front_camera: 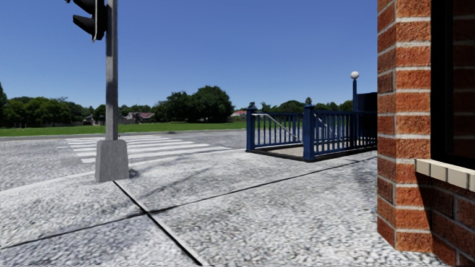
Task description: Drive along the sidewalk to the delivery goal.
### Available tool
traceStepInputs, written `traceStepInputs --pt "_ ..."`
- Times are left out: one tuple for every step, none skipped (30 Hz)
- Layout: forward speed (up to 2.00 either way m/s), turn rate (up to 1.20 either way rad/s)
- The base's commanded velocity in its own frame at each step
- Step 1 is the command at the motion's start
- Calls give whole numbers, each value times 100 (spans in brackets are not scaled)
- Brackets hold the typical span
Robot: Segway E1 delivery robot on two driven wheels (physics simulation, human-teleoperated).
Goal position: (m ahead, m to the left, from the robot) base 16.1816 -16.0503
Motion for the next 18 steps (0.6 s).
traceStepInputs --pt "200 -53" --pt "200 -53" --pt "200 -53" --pt "200 -53" --pt "200 -53" --pt "200 -53" --pt "200 -53" --pt "200 -53" --pt "200 -53" --pt "200 -53" --pt "200 -53" --pt "200 -53" --pt "200 -53" --pt "200 -53" --pt "200 -53" --pt "200 -53" --pt "200 -53" --pt "200 -53"
